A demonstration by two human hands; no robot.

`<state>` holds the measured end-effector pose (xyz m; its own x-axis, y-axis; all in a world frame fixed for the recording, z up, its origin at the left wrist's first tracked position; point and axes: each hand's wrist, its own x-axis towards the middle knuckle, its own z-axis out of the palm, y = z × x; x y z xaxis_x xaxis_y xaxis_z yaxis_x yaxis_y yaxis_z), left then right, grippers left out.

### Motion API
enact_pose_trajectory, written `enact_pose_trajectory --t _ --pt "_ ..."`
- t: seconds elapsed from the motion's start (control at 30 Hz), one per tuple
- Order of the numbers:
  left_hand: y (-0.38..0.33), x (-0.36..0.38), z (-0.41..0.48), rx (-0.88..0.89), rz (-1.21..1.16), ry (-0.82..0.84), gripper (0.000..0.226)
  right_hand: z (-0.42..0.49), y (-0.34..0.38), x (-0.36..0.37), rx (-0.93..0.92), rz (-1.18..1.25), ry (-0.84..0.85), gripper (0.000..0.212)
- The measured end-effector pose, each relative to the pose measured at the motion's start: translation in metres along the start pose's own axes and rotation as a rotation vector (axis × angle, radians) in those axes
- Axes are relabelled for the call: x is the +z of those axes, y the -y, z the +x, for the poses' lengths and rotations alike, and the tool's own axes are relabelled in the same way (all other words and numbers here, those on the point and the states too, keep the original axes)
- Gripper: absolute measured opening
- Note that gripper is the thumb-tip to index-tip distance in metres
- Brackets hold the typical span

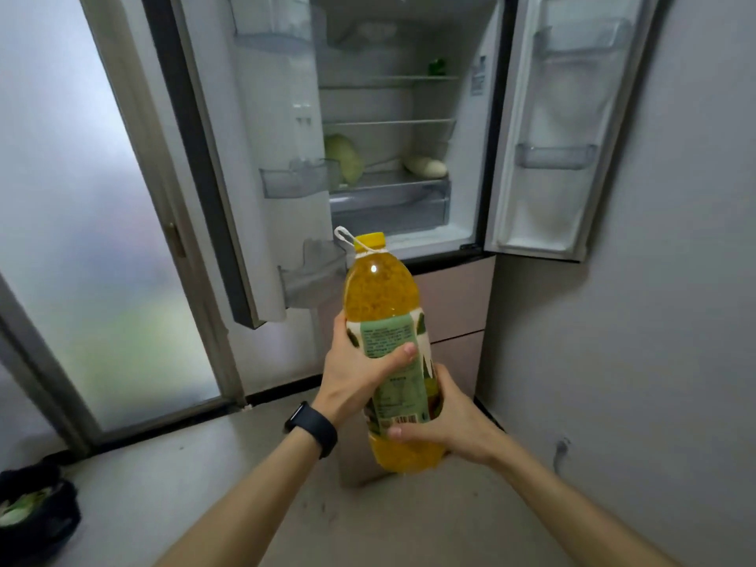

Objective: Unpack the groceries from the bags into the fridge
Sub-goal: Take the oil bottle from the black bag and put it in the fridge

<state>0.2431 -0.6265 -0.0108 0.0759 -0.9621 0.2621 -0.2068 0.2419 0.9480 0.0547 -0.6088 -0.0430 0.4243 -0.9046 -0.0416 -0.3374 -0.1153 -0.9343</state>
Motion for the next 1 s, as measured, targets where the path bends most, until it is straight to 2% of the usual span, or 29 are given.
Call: enact_pose_trajectory --t 0.07,0.13,0.23,0.3,0.4,0.47,0.57,0.77,1.0 --pt "-0.003 0.012 0.04 0.044 0.043 0.022 0.104 0.03 0.001 -0.036 0.016 -0.014 0.045 0.106" --pt "-0.008 0.023 0.078 0.118 0.126 0.056 0.105 0.059 0.005 -0.082 0.017 -0.035 0.069 0.093" --pt "-0.017 0.04 0.122 0.223 0.297 0.139 0.109 0.087 0.03 -0.147 0.028 0.085 -0.097 0.063" --pt "-0.02 0.055 0.151 0.297 0.408 0.173 0.109 0.108 0.055 -0.189 0.006 0.222 -0.185 0.056" --pt "-0.02 0.079 0.195 0.397 0.608 0.2 0.11 0.138 0.088 -0.247 0.028 0.268 -0.187 0.073" --pt "-0.019 0.096 0.225 0.447 0.794 0.204 0.116 0.161 0.098 -0.278 0.089 0.108 -0.111 0.081" --pt "-0.022 0.125 0.278 0.522 0.975 0.199 0.122 0.195 0.097 -0.315 0.117 -0.087 -0.076 0.065" --pt "-0.057 0.175 0.376 0.604 1.181 0.143 0.126 0.247 0.091 -0.4 -0.036 -0.154 -0.111 0.048" --pt "-0.103 0.189 0.472 0.818 1.414 0.071 0.121 0.296 0.079 -0.455 -0.252 -0.066 -0.258 0.071"
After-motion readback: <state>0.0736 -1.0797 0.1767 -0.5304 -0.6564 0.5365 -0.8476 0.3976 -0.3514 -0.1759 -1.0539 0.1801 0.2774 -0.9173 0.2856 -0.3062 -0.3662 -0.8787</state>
